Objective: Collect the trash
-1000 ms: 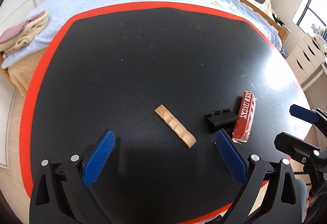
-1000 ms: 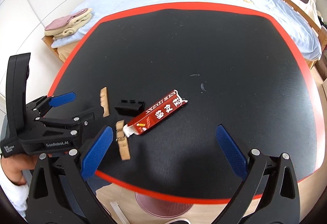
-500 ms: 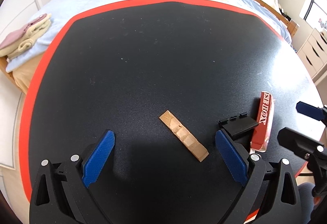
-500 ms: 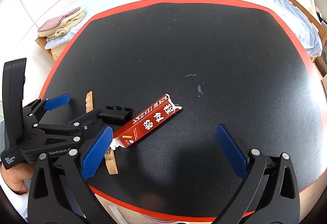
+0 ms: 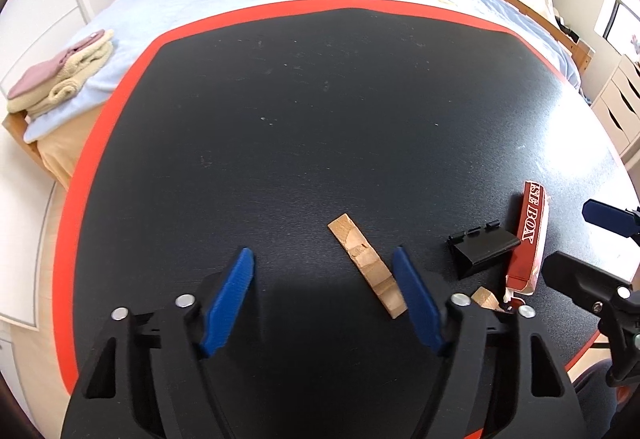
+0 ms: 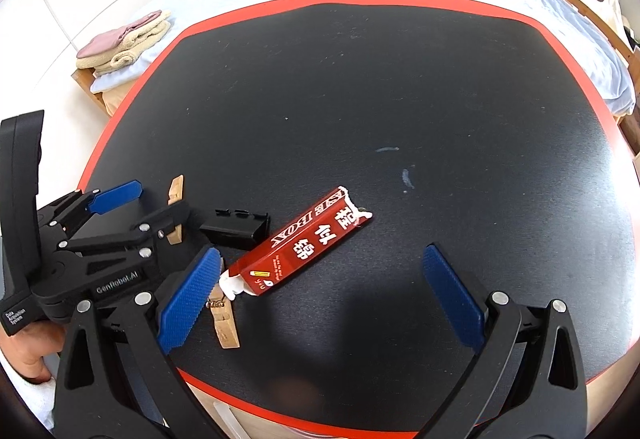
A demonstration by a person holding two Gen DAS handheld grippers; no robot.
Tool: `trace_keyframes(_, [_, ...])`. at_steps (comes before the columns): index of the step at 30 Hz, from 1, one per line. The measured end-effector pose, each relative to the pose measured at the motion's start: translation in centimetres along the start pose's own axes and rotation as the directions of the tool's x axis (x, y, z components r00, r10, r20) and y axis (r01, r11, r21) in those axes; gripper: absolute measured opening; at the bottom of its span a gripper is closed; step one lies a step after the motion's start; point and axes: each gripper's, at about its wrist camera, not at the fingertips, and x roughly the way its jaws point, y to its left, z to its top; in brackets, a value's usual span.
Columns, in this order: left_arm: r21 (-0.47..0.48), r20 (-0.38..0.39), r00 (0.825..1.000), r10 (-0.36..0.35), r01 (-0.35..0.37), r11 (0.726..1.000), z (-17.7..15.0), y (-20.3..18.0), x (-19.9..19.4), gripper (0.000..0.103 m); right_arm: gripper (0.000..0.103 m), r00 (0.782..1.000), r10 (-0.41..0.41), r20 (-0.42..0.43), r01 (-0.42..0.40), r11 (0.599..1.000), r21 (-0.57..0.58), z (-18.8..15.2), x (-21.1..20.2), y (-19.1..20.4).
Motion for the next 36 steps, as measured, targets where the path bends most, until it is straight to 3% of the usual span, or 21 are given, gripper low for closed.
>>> trace_keyframes(1, [-0.001, 0.000, 1.000, 0.000, 0.000, 1.000, 0.0, 0.1, -0.1, 0.063, 0.099, 1.000, 0.000, -0.002, 0.000, 1.000, -0.002, 0.0, 0.1, 0.1])
trace_keyframes(6, [0.002, 0.000, 1.000, -0.004, 0.004, 1.000, 0.3, 0.4, -0.4, 0.027, 0.099, 1.000, 0.003, -0.012, -0.003, 1.000, -0.008, 0.1, 0.6, 0.8])
trace_keyframes(9, [0.001, 0.000, 1.000, -0.009, 0.009, 1.000, 0.3, 0.7, -0.4, 0.015, 0.099, 1.000, 0.000, -0.017, -0.001, 1.000, -0.015, 0.1, 1.0, 1.2])
trace_keyframes(11, [0.003, 0.001, 1.000, -0.017, 0.017, 1.000, 0.3, 0.8, -0.4, 0.012, 0.098, 1.000, -0.004, -0.018, 0.004, 1.000, -0.017, 0.1, 1.2, 1.3])
trace_keyframes(14, [0.004, 0.003, 1.000, -0.027, 0.027, 1.000, 0.3, 1.0, -0.3, 0.012, 0.081, 0.999, -0.018, -0.033, 0.018, 1.000, -0.022, 0.1, 1.8, 1.6])
trace_keyframes(17, [0.003, 0.006, 0.999, -0.035, 0.035, 0.999, 0.3, 1.2, -0.3, 0.012, 0.079, 0.999, -0.027, -0.030, 0.026, 0.999, -0.029, 0.3, 2.0, 1.8])
trace_keyframes(22, [0.003, 0.009, 0.999, -0.045, 0.045, 0.999, 0.3, 1.3, -0.3, 0.012, 0.064, 0.999, -0.043, -0.027, 0.041, 0.998, -0.054, 0.5, 2.0, 2.1])
trace_keyframes(32, [0.011, 0.008, 0.998, -0.064, 0.064, 0.998, 0.3, 1.4, -0.2, 0.012, 0.017, 0.999, -0.042, -0.031, 0.040, 0.996, -0.079, 0.8, 1.8, 1.2])
trace_keyframes(36, [0.020, 0.005, 0.997, -0.082, 0.082, 0.996, 0.4, 1.6, -0.2, 0.012, 0.015, 0.999, -0.036, -0.023, 0.034, 0.996, -0.088, 0.5, 1.3, 1.1])
